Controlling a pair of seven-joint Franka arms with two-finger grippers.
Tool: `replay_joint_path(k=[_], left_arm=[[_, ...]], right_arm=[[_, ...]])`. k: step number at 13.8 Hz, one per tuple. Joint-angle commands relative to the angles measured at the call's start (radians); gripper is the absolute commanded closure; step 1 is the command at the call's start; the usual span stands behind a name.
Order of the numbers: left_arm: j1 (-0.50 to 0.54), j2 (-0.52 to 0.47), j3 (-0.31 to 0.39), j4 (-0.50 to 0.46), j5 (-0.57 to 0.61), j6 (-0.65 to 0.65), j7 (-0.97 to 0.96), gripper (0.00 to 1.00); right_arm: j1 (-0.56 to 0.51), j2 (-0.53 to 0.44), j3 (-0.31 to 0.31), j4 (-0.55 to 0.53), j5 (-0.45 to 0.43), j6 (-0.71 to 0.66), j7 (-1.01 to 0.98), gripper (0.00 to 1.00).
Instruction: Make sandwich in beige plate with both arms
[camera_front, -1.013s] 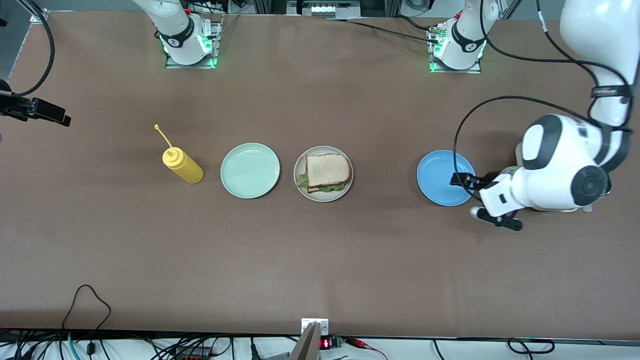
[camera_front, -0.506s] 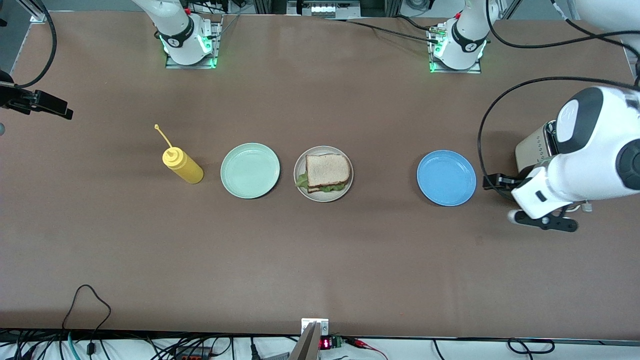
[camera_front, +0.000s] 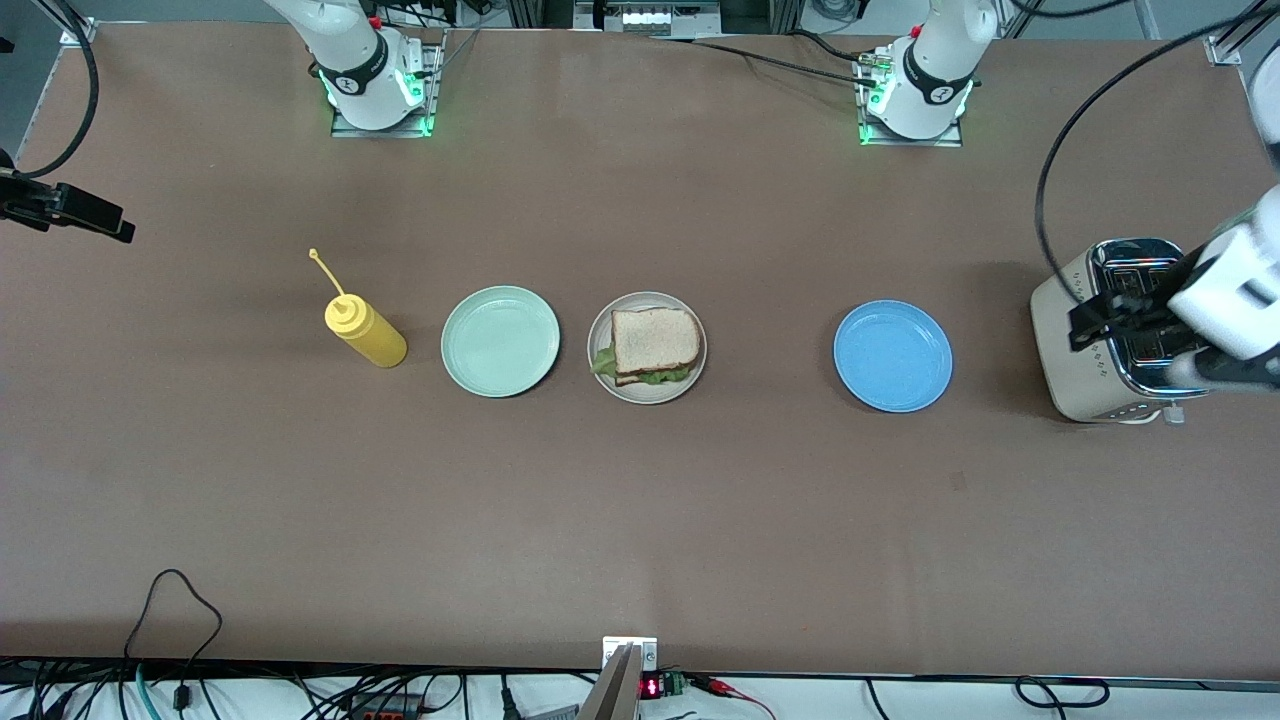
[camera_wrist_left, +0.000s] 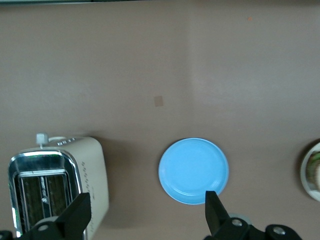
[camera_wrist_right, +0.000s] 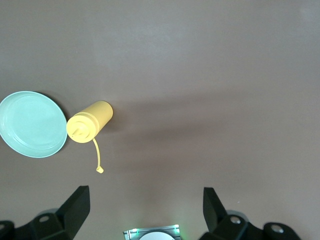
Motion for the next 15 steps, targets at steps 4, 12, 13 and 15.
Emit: replay_joint_path(k=[4,12,13,15], left_arm=[[-0.014,-0.169,0.055,-0.244,-0.035,0.022,-0.007,0.0],[-0.002,-0.25,0.047,-0.335,-0.034,0.023,-0.004,0.0],[-0.002,-0.26,0.049,-0.342,-0.034,0.02,-0.004,0.0],[0.023,-0.283,0.049,-0.371,-0.032,0.018,0.019,0.0]], right_arm=[[-0.023,-0.002,0.001,0.014,0.01,-0.008,-0.011,0.0],[-0.024,-0.004,-0.001,0.014,0.012,-0.021,-0.011,0.0],[-0.024,-0.005,-0.001,0.014,0.01,-0.021,-0.011,0.0],[-0.024,-0.005,-0.001,0.014,0.012,-0.019,-0.011,0.0]])
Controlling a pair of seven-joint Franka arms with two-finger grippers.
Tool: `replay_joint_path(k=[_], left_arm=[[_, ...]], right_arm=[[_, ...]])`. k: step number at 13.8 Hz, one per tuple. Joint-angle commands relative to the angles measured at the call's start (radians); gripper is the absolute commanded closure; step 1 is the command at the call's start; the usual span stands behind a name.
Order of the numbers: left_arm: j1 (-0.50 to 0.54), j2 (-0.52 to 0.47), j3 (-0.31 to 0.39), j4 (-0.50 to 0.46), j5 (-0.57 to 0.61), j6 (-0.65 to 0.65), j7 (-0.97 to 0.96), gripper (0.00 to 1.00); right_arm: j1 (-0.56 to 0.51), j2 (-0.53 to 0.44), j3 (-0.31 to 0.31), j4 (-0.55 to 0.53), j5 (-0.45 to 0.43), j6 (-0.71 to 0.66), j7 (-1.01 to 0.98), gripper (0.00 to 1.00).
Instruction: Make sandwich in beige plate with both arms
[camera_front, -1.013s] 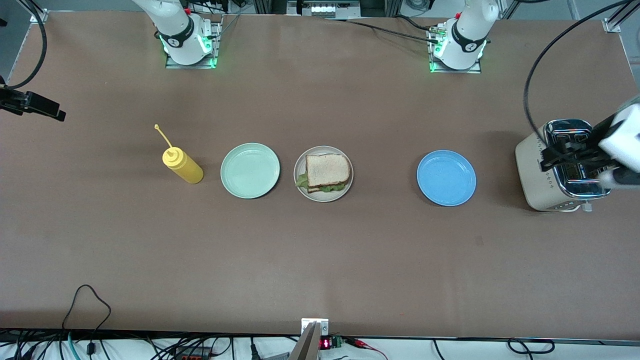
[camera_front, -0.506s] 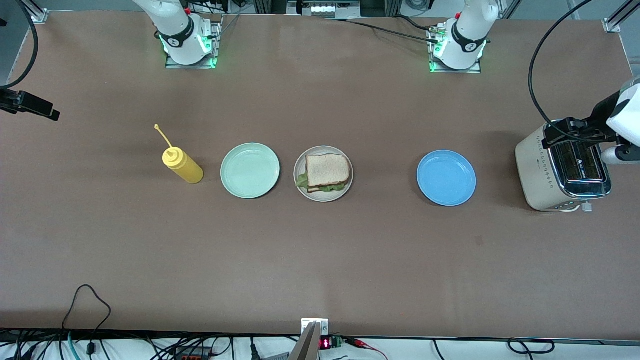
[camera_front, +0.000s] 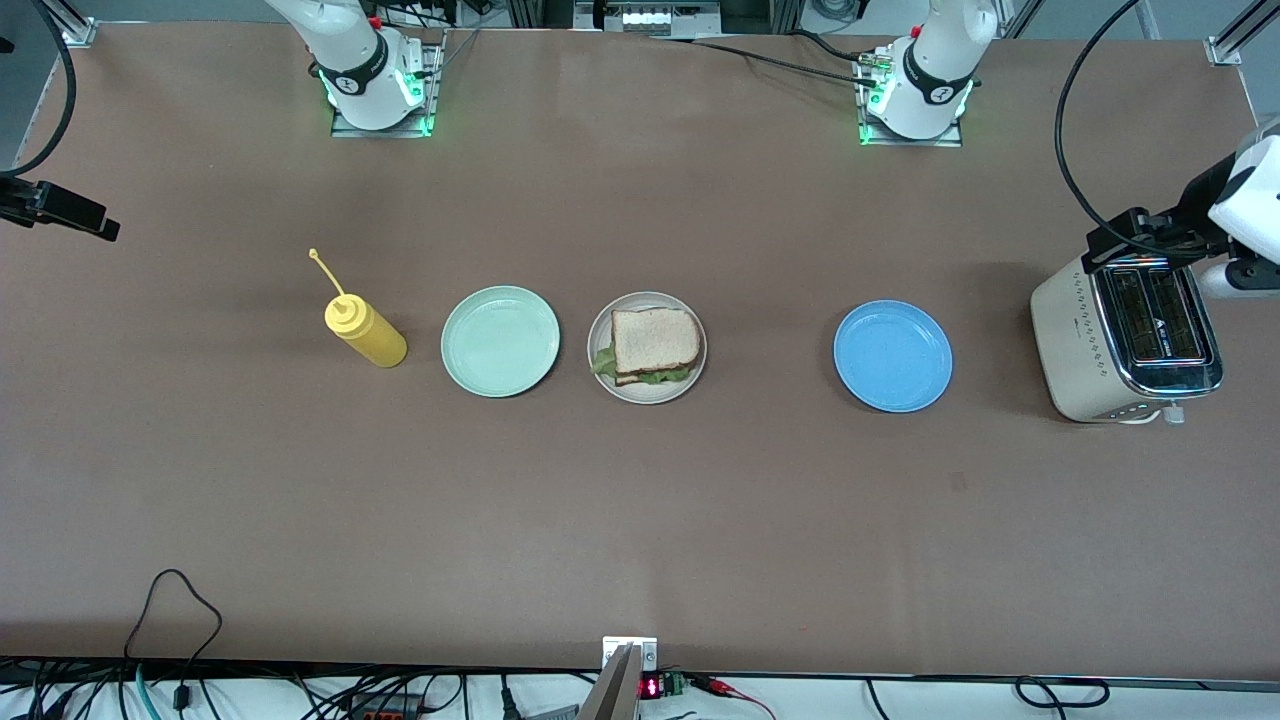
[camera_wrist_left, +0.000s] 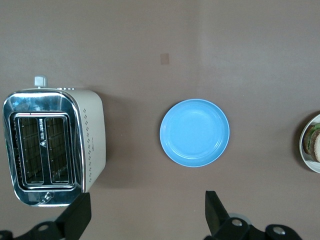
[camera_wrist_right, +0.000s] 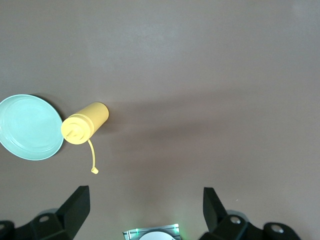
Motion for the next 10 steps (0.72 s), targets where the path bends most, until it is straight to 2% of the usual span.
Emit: replay_joint_path(k=[1,10], left_arm=[[0.026,-0.062,-0.002,-0.08,-0.001,0.019,0.034,0.0],[0.026,-0.096,-0.011,-0.102,0.001,-0.01,0.016,0.0]], right_arm=[[-0.011,-0.005,0.002,0.011,0.011,-0.017,-0.011,0.0],[-0.012,-0.003,0.002,0.01,0.011,-0.012,-0.009,0.0]])
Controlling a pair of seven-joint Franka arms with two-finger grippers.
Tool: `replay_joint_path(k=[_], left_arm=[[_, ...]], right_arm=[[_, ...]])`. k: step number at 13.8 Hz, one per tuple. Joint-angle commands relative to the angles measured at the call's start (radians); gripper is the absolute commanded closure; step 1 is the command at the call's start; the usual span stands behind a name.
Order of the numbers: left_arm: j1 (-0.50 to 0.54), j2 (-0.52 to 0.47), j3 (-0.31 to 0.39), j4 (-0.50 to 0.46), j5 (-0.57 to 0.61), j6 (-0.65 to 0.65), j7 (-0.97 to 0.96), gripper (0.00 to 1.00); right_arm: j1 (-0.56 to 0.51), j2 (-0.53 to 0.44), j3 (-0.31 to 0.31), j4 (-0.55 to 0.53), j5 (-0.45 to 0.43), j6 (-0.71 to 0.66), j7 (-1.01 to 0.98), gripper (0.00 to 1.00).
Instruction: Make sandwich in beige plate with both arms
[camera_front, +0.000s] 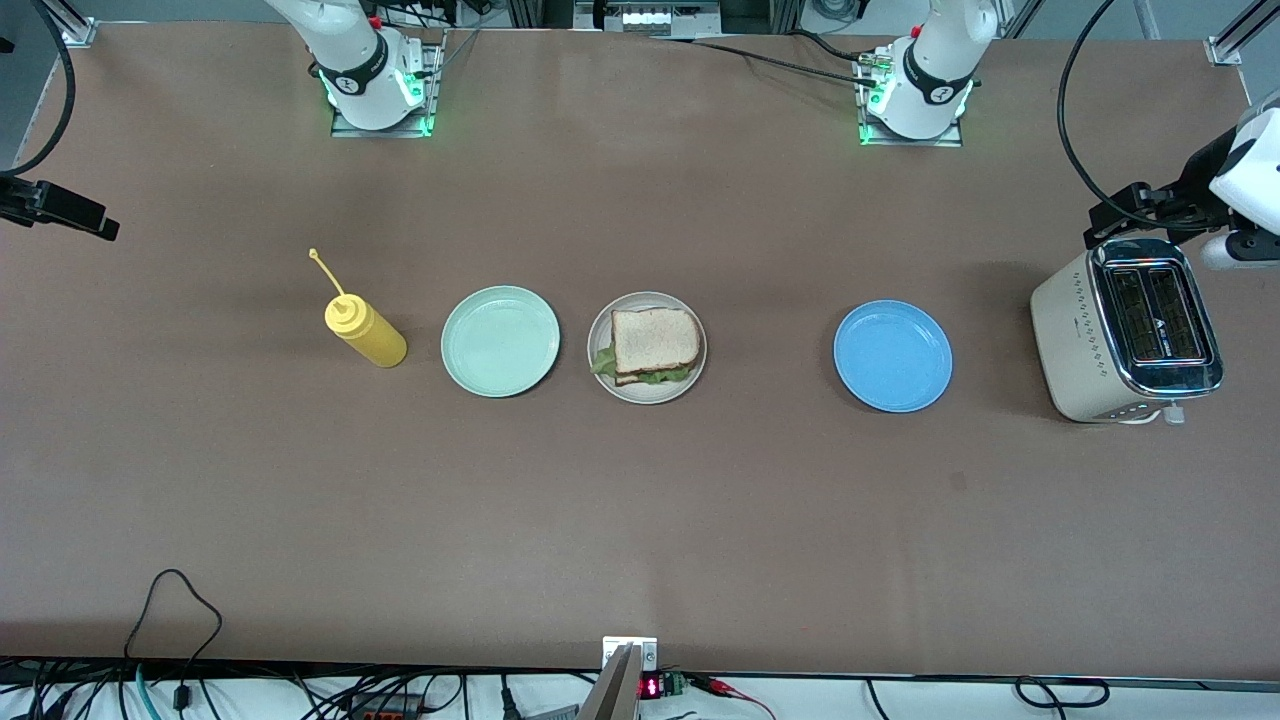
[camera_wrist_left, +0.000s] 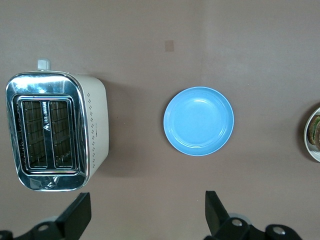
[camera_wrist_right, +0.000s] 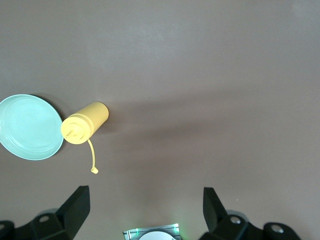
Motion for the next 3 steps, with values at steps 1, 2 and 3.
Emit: replay_joint_path(k=[1,2,3], left_arm=[[0.006,-0.028,-0.007,-0.026,0.001,-0.003,0.007,0.0],[0.007,-0.028,-0.007,-0.026,0.001,-0.003,0.007,0.0],[0.007,-0.028,-0.005,-0.026,0.001,-0.003,0.007,0.0]], right_arm=[[-0.011,-0.003,0.002,0.01,0.011,-0.014,-0.011,0.0],[-0.013,-0.003,0.002,0.01,0.011,-0.014,-0.011,0.0],[-0.014,-0.003,0.002,0.01,0.013,-0.011,-0.011,0.0]])
